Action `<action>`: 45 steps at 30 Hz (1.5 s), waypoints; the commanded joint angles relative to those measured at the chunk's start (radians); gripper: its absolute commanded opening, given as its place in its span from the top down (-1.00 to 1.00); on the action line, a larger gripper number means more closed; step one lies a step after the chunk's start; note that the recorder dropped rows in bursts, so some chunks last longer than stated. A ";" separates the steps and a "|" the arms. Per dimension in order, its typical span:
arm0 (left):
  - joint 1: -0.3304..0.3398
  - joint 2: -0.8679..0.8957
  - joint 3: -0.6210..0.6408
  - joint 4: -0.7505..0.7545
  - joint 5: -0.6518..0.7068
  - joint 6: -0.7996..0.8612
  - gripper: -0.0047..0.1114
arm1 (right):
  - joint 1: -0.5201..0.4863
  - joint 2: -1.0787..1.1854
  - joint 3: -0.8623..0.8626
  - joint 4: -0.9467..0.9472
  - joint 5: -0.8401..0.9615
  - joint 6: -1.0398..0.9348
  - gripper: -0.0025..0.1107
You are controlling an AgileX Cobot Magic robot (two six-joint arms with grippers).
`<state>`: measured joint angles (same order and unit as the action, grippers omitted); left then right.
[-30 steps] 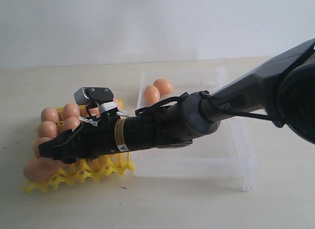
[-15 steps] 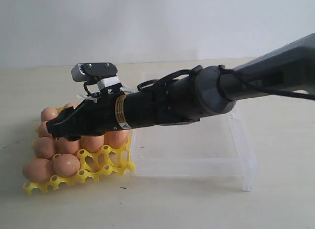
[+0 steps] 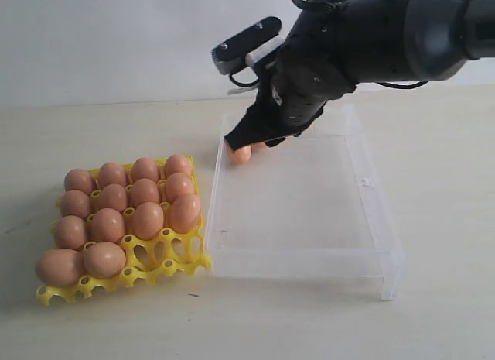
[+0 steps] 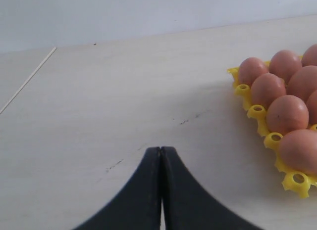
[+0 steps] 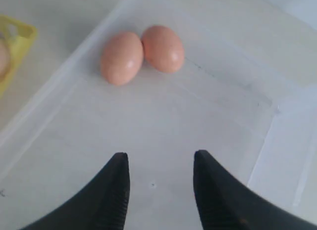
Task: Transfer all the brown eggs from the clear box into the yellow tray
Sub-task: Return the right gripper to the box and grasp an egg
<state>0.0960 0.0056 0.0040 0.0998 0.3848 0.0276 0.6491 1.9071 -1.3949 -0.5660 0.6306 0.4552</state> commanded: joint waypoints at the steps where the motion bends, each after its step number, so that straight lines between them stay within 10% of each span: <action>1: -0.006 -0.006 -0.004 0.001 -0.008 -0.005 0.92 | -0.101 0.089 -0.095 0.134 0.019 -0.097 0.24; 17: -0.006 -0.006 -0.004 0.001 -0.008 -0.005 0.92 | -0.166 0.433 -0.488 0.640 0.010 -0.410 0.02; 45: -0.006 -0.006 -0.004 0.001 -0.008 -0.005 0.92 | -0.168 0.558 -0.558 0.698 -0.107 -0.412 0.02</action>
<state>0.0960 0.0056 0.0040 0.0998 0.3848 0.0276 0.4825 2.4515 -1.9459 0.1238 0.5436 0.0540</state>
